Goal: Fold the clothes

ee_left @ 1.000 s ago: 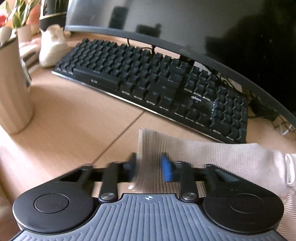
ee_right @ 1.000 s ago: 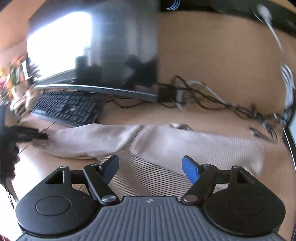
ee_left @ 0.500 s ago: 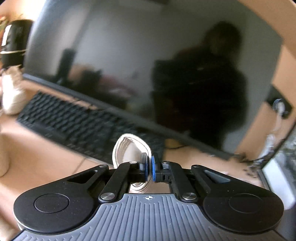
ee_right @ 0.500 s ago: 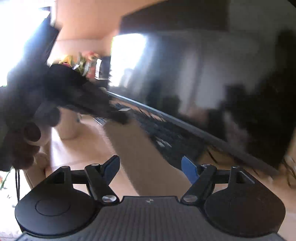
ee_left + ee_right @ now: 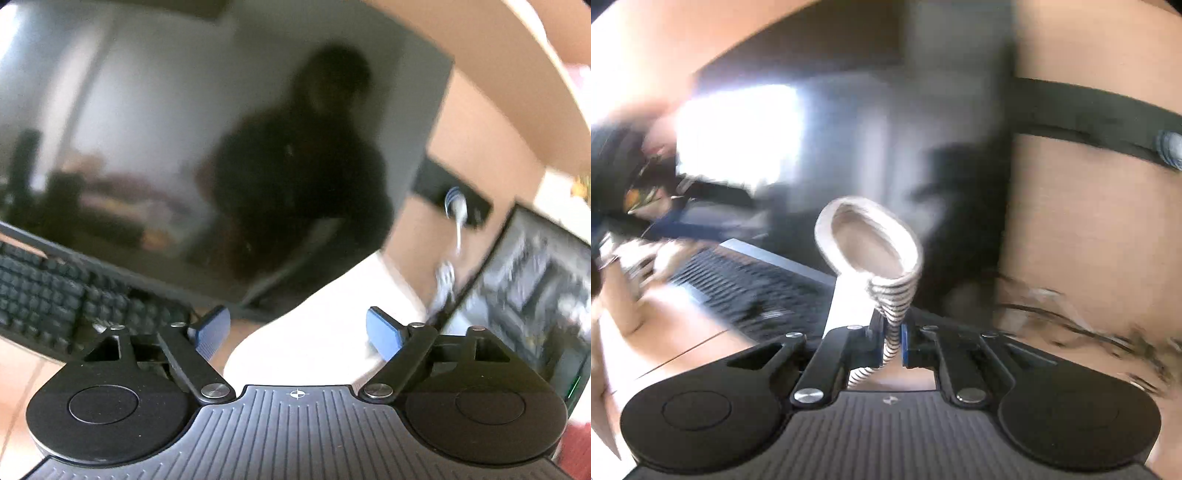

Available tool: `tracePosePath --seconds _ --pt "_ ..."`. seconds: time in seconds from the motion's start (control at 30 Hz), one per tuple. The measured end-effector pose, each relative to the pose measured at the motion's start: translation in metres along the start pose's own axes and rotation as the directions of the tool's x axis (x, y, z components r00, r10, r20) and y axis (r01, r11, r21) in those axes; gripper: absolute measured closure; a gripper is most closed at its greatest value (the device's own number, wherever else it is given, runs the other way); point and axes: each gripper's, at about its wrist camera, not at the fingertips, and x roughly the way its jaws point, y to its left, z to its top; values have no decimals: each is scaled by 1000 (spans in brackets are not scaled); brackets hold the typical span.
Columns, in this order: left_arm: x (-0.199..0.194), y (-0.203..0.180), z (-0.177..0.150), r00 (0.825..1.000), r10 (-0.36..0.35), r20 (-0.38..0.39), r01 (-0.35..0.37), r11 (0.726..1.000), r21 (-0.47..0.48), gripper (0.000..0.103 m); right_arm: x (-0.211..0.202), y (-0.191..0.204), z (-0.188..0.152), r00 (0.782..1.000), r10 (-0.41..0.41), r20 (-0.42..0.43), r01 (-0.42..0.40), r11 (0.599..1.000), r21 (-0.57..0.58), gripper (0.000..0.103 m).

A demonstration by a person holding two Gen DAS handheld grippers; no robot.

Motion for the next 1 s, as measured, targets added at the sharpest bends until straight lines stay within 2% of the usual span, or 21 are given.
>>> tracePosePath --seconds 0.07,0.13,0.23,0.33,0.43,0.6,0.7,0.8,0.87,1.0 --pt "25 -12 -14 996 -16 -84 19 999 44 13 -12 -29 7 997 -72 21 71 997 25 95" --pt "56 -28 -33 985 -24 -169 44 992 117 11 -17 -53 14 992 -121 35 119 992 43 95" --pt "97 -51 -61 966 16 -260 49 969 241 11 -21 -78 20 984 -172 40 169 983 74 95" --pt "124 -59 -77 948 67 -312 28 956 291 11 -25 -105 15 979 -204 28 201 975 90 96" --pt "137 -57 -82 933 109 -343 0 954 301 11 -32 -135 -10 971 -237 -23 238 966 105 96" --pt "142 -55 -76 919 106 -380 -4 966 259 7 -33 -165 -83 942 -279 -189 316 926 207 96" --pt "144 -53 -72 913 96 -397 -7 976 219 5 -43 -175 -110 924 -268 -272 338 905 259 95" --pt "141 -55 -69 914 79 -397 -6 983 182 4 -56 -184 -128 910 -249 -332 354 883 309 94" --pt "137 -58 -70 913 53 -405 17 986 167 3 -67 -193 -122 917 -249 -312 355 866 351 89" --pt "143 -72 -75 902 23 -431 56 984 169 2 -71 -211 -103 945 -217 -246 310 837 450 68"
